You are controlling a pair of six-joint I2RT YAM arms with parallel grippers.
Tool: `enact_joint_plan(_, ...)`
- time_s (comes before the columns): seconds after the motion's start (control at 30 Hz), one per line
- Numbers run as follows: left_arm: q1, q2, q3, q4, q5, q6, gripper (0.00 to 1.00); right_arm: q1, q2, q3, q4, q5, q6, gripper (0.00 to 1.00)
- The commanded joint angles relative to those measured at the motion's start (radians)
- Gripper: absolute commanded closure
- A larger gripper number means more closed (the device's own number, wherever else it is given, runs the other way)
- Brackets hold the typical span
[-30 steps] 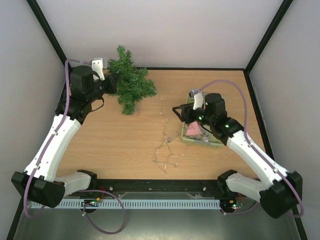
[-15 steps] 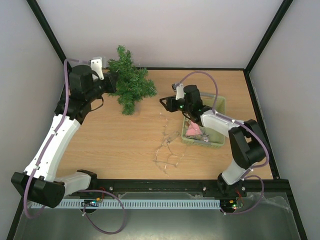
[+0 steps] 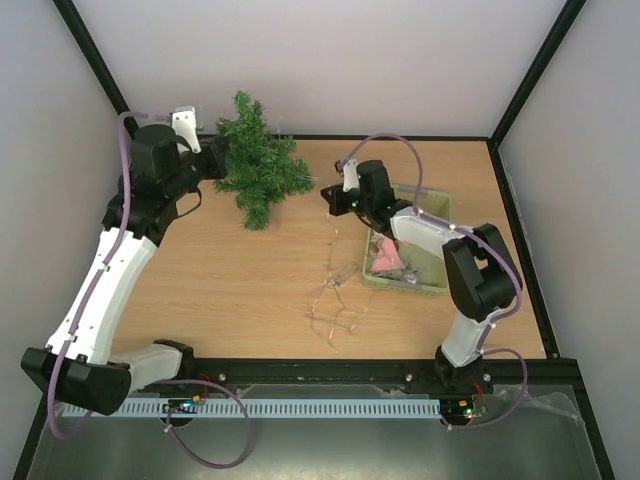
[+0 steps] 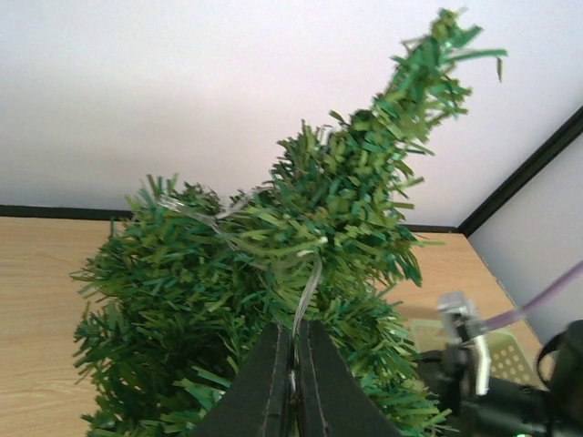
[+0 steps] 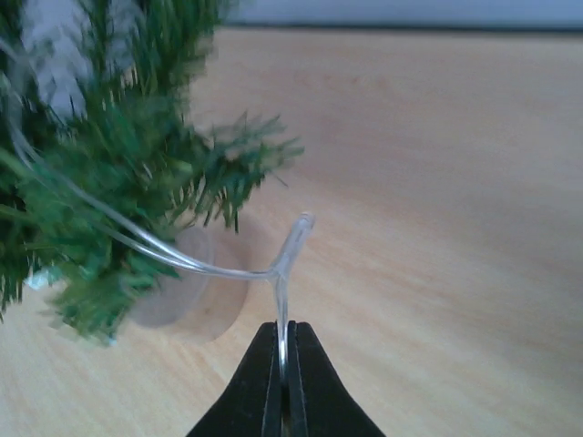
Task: Decorate the small christmas tree
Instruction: Wrap the decoration item around the Christmas tree.
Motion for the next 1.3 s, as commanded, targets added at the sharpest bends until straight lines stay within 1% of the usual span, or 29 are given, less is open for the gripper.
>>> enact_joint_plan(0.0, 0.025, 0.017, 0.049, 0.001, -0.015, 0.011, 0.98, -0.007, -0.120, 0.116, -0.130, 0.206, -0.071, 0.98)
enact_joint_plan(0.23, 0.045, 0.034, 0.066, 0.017, -0.001, -0.007, 0.98, -0.007, -0.253, 0.222, -0.228, 0.469, -0.126, 0.98)
enact_joint_plan(0.3, 0.046, 0.037, 0.063, 0.019, 0.012, -0.010, 0.97, -0.007, -0.293, 0.224, -0.239, 0.506, -0.143, 0.98)
enact_joint_plan(0.37, 0.046, 0.037, 0.057, 0.020, 0.018, -0.013, 0.98, -0.007, -0.333, 0.221, -0.247, 0.505, -0.160, 0.98)
enact_joint_plan(0.47, 0.048, 0.033, 0.039, 0.036, 0.019, -0.013, 0.98, -0.007, -0.393, 0.205, -0.292, 0.413, -0.158, 0.98)
enact_joint_plan(0.57, 0.049, 0.032, 0.018, 0.056, 0.015, -0.015, 0.98, -0.007, -0.489, 0.120, -0.302, 0.285, -0.136, 0.98)
enact_joint_plan(0.7, 0.053, 0.040, -0.006, 0.071, 0.023, -0.023, 0.98, -0.002, -0.625, 0.011, -0.279, 0.034, -0.061, 0.98)
enact_joint_plan(0.77, 0.055, 0.039, -0.034, 0.086, 0.037, -0.034, 0.98, 0.020, -0.676, -0.038, -0.252, -0.085, -0.017, 0.98)
enact_joint_plan(0.87, 0.057, 0.031, -0.080, 0.107, 0.052, -0.046, 0.98, 0.081, -0.735, -0.064, -0.280, -0.066, 0.013, 0.98)
enact_joint_plan(0.97, 0.057, 0.025, -0.111, 0.129, 0.062, -0.053, 0.98, 0.124, -0.756, -0.081, -0.265, -0.074, 0.066, 0.98)
enact_joint_plan(1.1, 0.059, 0.035, -0.108, 0.118, 0.087, -0.050, 0.98, 0.201, -0.744, -0.099, -0.206, -0.072, 0.129, 0.98)
enact_joint_plan(1.27, 0.063, 0.014, -0.109, 0.103, 0.088, -0.033, 0.94, 0.300, -0.698, -0.096, -0.150, -0.028, 0.171, 0.98)
